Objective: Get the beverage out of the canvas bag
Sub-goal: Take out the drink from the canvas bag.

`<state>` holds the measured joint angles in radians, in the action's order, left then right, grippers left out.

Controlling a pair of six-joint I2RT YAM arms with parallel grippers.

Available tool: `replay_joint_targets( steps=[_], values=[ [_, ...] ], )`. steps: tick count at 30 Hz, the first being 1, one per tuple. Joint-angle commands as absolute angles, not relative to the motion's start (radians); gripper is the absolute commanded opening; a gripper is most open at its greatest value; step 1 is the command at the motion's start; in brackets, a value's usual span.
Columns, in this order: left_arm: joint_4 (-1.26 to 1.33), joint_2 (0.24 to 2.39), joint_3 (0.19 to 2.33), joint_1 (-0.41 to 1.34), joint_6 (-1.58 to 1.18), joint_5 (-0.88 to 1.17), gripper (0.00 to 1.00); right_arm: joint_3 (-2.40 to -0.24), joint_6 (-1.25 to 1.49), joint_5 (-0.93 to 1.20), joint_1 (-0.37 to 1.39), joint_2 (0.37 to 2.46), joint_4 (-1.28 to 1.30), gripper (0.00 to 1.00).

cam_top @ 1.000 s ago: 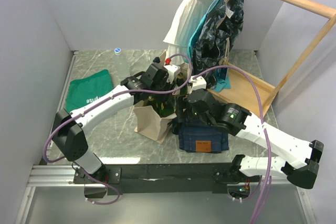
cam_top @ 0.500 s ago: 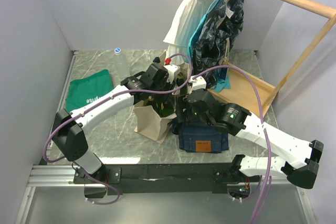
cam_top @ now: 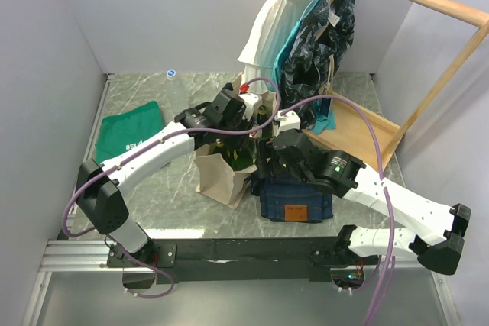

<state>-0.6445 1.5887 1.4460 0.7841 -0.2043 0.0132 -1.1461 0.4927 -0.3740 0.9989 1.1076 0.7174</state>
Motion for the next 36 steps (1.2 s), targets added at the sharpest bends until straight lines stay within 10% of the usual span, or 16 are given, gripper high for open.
replay_joint_targets(
  steps=[1,36],
  values=[
    [-0.586,1.546,1.562,0.792,-0.202,0.002,0.01,-1.172,0.488,-0.397,1.002,1.103,0.684,0.83],
    [-0.704,1.47,1.753,0.792,-0.183,0.009,0.01,-1.152,0.482,-0.423,1.002,1.066,0.663,0.82]
  ],
)
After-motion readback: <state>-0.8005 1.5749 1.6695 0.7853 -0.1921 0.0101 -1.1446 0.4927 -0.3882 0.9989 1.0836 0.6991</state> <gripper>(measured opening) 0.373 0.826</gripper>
